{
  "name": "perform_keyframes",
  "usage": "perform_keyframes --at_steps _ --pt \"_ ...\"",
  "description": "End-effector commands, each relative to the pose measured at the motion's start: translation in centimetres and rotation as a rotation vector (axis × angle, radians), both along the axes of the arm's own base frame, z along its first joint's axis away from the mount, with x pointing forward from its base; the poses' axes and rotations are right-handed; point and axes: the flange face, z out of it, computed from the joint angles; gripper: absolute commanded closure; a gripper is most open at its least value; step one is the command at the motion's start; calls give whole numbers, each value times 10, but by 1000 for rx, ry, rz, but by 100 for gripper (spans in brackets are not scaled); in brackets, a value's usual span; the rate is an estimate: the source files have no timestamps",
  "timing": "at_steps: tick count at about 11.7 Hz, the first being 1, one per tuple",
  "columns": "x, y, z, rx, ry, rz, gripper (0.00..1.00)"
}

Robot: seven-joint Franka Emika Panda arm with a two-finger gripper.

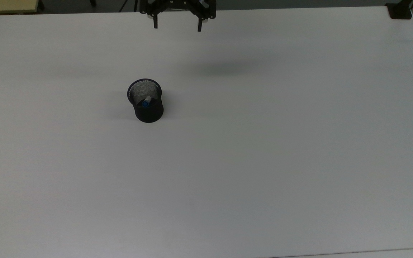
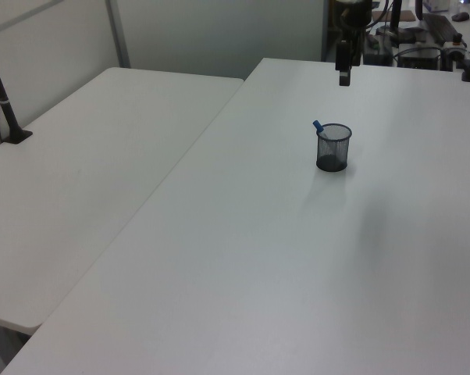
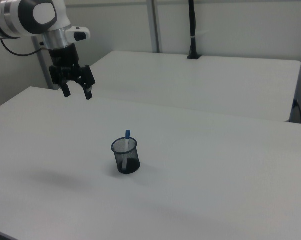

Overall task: Remove the marker
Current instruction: 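Move the gripper over the cup and lower it onto the marker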

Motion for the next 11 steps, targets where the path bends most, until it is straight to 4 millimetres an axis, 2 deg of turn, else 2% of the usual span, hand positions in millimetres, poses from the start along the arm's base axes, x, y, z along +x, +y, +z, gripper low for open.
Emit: perform_keyframes --at_steps 1,3,5,7,8,11 --pt "7 -6 -3 29 -38 19 0" --pt "15 -20 -15 26 -30 9 0" --pt "26 -44 -30 26 -28 41 0" --pt "44 -57 -55 25 -41 43 2" --pt "52 -61 -69 15 -57 43 7" --pt "72 -77 -111 10 -78 28 7"
